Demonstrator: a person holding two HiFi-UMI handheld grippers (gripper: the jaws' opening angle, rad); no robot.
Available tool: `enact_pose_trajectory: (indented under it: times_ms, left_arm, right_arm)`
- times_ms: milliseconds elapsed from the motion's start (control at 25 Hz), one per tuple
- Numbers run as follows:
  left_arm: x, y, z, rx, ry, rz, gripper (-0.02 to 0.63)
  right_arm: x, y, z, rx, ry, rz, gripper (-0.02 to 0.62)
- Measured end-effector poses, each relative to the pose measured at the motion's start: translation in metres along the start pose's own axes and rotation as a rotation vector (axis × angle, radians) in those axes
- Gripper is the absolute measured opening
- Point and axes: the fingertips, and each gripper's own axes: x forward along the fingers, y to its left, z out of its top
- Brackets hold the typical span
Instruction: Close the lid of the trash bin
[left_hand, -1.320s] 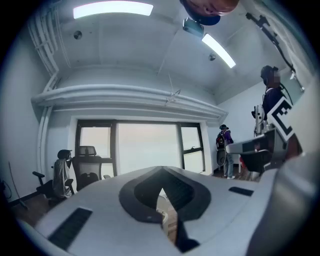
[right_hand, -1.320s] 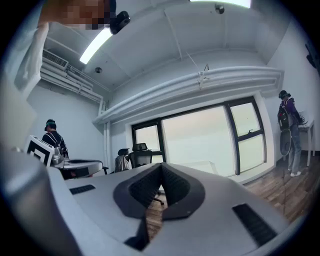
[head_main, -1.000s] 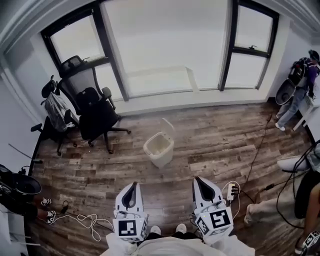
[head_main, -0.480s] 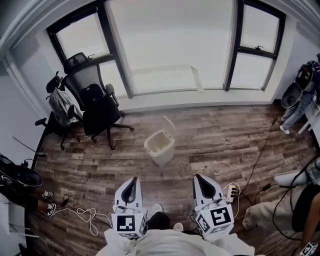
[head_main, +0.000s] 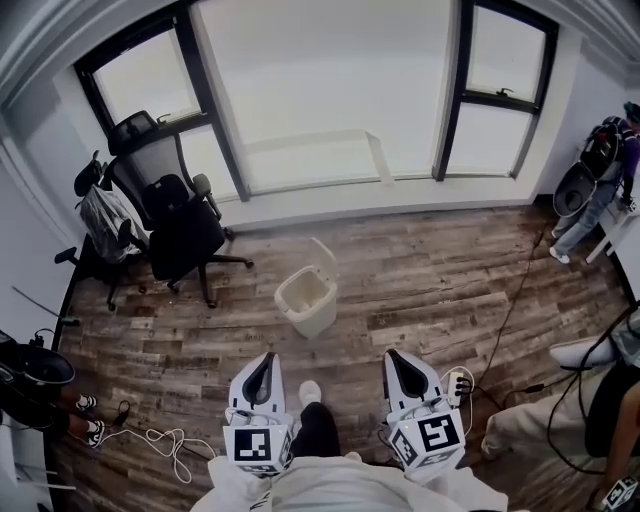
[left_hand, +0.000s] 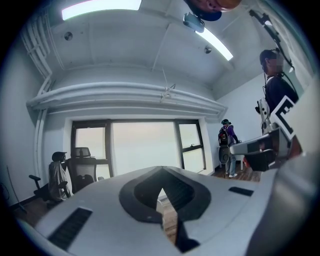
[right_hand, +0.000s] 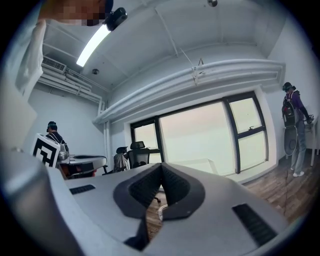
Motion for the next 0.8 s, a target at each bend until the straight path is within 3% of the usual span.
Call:
enact_pose_trajectory:
  times_ms: [360, 800]
  left_arm:
    - [0.085, 0.049, -0.016, -0.019, 0.022, -0.025, 0.005]
    - [0.209, 0.148, -0.009, -0.007, 0.036, -0.034, 0.005]
  right_arm:
    - [0.094, -0.015, -0.002, -0.003, 0.044, -0.015, 0.023]
    - [0.249, -0.026, 0.007, 0.0, 0.087, -0.03, 0.023]
